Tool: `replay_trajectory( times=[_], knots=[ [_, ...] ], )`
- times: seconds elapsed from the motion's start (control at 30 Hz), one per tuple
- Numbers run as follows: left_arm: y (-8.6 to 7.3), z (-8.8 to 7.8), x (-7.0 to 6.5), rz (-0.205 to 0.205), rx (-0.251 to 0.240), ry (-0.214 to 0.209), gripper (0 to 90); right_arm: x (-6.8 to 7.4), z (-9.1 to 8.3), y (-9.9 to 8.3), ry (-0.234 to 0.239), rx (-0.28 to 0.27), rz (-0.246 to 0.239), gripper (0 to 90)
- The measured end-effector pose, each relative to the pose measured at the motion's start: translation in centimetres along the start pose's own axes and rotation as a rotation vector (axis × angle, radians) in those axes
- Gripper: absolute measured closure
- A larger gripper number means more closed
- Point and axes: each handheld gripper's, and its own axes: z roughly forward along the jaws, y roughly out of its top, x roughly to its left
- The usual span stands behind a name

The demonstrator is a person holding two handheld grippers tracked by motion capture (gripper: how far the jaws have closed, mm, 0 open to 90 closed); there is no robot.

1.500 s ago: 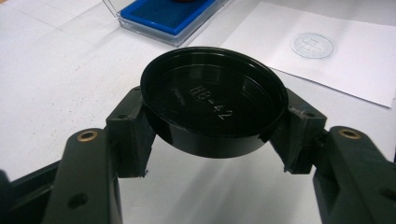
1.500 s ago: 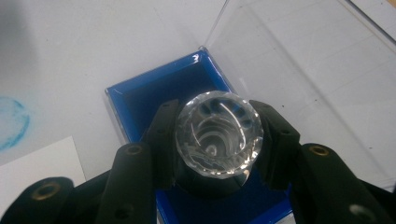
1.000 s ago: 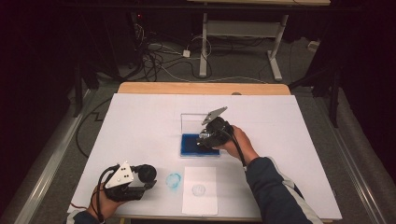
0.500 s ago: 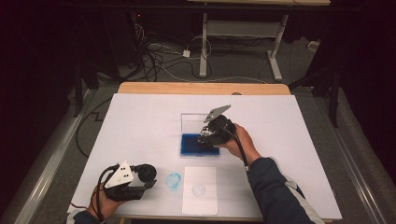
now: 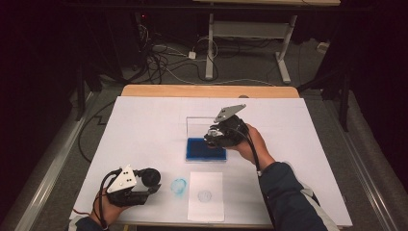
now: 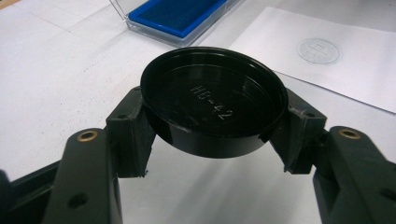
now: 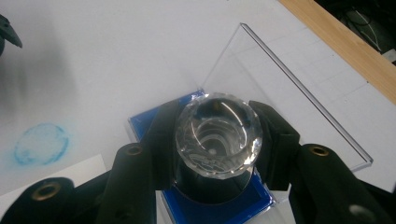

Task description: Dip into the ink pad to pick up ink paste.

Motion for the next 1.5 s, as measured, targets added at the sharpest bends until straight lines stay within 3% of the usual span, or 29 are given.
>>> replay_trajectory(
  times=[1.07, 1.5],
  knots=[
    [0.0, 0.2, 0.1, -0.008, 0.004, -0.002, 36.6, 1.6, -3.2, -0.6, 0.03, -0.049, -0.024, 57.1],
    [0.2, 0.3, 0.0, 0.001, 0.004, -0.005, 36.6, 3.1, -3.6, -1.5, 0.061, -0.056, -0.042, 57.1]
  ],
)
